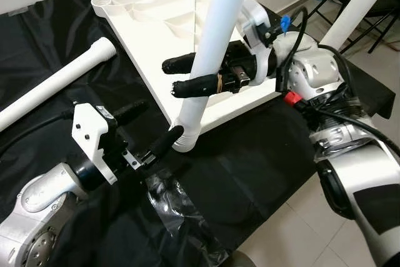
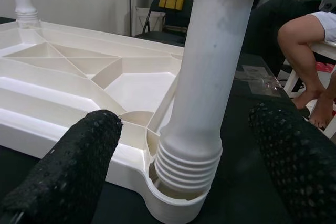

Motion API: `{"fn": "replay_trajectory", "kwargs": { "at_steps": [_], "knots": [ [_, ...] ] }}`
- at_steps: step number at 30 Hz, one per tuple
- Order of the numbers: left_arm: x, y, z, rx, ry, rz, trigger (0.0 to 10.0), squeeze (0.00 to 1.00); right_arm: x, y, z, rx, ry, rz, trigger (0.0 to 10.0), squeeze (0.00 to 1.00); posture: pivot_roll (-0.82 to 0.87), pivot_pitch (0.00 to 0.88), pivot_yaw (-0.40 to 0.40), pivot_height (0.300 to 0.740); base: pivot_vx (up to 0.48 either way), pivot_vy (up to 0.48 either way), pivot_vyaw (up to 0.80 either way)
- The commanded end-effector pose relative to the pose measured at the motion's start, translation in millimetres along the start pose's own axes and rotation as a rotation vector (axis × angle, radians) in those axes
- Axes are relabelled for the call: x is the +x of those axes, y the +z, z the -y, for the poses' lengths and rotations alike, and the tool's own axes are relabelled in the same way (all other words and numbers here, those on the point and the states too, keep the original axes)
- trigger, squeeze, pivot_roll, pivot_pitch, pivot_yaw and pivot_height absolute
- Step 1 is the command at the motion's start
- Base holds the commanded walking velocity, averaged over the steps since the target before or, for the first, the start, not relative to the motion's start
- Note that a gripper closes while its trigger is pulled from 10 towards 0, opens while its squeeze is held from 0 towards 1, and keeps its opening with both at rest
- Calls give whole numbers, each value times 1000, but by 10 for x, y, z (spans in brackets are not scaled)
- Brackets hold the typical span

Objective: Building children table

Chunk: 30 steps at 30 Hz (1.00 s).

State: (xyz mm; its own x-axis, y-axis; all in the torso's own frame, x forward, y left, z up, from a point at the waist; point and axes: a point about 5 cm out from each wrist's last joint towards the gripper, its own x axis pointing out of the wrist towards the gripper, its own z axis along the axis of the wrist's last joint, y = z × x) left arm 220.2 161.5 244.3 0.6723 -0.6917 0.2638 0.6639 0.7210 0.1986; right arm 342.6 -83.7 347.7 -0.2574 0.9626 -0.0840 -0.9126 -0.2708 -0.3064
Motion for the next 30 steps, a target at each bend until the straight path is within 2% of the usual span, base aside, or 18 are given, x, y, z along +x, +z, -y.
{"fn": "replay_trajectory", "kwargs": {
  "at_steps": [1, 6, 9, 19, 30],
  "knots": [
    [-25, 23, 42, 1, -19, -9, 10000, 0, -7, 35, 8, -13, 13, -22, 10000, 0, 46, 355, -96, 740, 0, 0, 0],
    [-18, 28, 53, -3, -21, -7, 10000, 0, 3, 55, 21, -14, 19, -31, 10000, 0, 39, 364, -98, 740, 0, 0, 0],
    [-13, 45, 98, -14, -23, -6, 10000, 0, 126, 23, 28, -7, 74, -101, 10000, 0, 31, 386, -109, 740, 0, 0, 0],
    [-25, 48, 148, -31, -18, -8, 10000, 0, 230, -13, 64, 8, 104, -183, 10000, 0, 13, 401, -124, 740, 0, 0, 0],
    [-8, 36, 166, -44, -12, -7, 10000, 0, 348, 31, 126, -9, 115, -169, 10000, 0, 0, 396, -133, 740, 0, 0, 0]
  ]
}}
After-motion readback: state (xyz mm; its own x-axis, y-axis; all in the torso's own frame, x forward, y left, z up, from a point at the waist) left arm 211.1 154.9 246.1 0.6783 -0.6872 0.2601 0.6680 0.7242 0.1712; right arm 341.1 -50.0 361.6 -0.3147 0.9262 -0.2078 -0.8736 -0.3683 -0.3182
